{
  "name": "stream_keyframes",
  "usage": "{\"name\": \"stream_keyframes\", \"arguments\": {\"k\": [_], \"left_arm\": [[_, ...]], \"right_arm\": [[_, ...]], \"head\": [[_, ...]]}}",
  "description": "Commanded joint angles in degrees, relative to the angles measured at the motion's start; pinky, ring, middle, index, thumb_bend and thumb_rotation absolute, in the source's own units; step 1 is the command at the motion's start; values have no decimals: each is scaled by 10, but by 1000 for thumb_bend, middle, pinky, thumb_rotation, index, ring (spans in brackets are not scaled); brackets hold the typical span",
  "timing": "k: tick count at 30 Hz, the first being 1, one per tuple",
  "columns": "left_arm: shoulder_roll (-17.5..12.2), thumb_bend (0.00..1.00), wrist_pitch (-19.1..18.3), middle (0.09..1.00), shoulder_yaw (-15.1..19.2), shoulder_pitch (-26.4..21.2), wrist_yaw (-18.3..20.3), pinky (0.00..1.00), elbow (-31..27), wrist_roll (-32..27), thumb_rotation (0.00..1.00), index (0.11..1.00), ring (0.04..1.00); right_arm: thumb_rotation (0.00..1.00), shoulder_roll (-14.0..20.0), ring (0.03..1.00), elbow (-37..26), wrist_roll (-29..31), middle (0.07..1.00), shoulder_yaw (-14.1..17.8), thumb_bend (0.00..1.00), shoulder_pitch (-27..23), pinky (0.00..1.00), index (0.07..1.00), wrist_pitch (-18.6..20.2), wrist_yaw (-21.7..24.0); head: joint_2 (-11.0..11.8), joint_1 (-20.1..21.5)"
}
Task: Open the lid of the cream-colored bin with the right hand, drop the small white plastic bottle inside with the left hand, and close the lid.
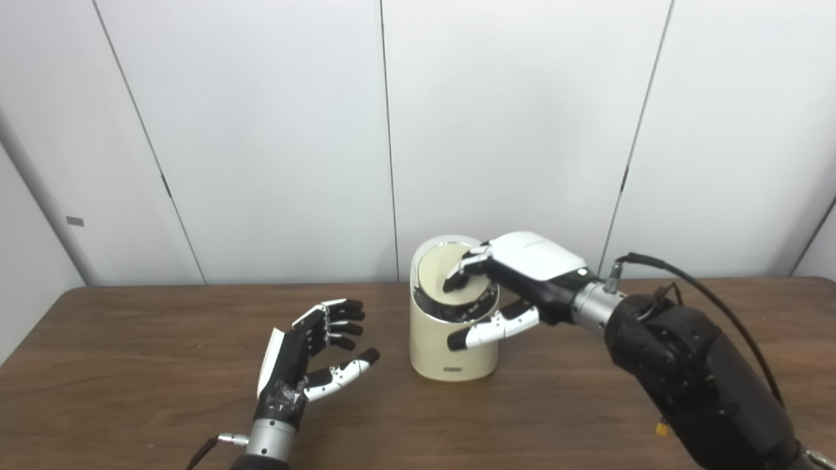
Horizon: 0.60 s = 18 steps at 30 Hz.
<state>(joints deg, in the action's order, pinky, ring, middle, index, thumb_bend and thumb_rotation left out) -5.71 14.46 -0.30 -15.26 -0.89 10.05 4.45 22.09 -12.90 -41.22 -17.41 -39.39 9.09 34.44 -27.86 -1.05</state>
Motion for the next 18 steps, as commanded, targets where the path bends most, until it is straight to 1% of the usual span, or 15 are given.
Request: {"name": "stream_keyframes", "arguments": {"k": [1,3,6,8,10,11,12,14,15,16,18], "left_arm": [[-2,621,23,686,1,-26,0,576,-6,2,0,697,642],[-3,620,23,686,0,-26,0,571,-7,3,0,697,640],[-3,621,22,689,0,-26,1,571,-8,3,0,700,642],[-2,626,19,688,1,-26,3,572,-9,-2,0,699,642],[-2,627,19,689,0,-27,3,570,-9,-1,0,700,643],[-3,626,21,689,0,-27,2,567,-8,0,0,700,642],[-3,626,23,689,0,-27,2,568,-8,0,0,700,641],[-4,626,24,690,1,-28,4,568,-6,-3,0,700,641],[-4,626,24,691,1,-28,4,568,-6,-3,0,701,640],[-5,627,25,692,2,-29,5,567,-6,-5,0,702,640],[-7,631,27,694,3,-29,8,558,-5,-8,0,703,638]], "right_arm": [[850,1,881,-22,3,747,15,701,-27,796,727,2,-16],[846,0,875,-24,7,754,22,692,-26,753,732,3,-19],[820,-2,860,-25,14,764,31,677,-23,738,744,2,-27],[787,-4,839,-21,21,768,37,665,-20,733,751,0,-33],[725,-11,808,-19,26,781,46,667,-13,697,768,2,-47],[643,-20,796,-15,29,790,54,674,-5,677,775,3,-64],[506,-26,782,-12,31,799,60,693,0,653,784,2,-77],[395,-42,779,-5,46,811,78,702,15,643,793,1,-107],[301,-55,776,3,64,816,93,710,25,634,800,-7,-130],[232,-69,761,14,82,808,110,723,37,616,796,-15,-156],[168,-85,728,30,103,793,130,736,50,564,787,-26,-192]], "head": [[-1,0],[-1,-1],[-2,1],[-2,1],[-2,1],[-1,1],[-1,1],[0,2],[0,2],[-1,2],[-1,4]]}}
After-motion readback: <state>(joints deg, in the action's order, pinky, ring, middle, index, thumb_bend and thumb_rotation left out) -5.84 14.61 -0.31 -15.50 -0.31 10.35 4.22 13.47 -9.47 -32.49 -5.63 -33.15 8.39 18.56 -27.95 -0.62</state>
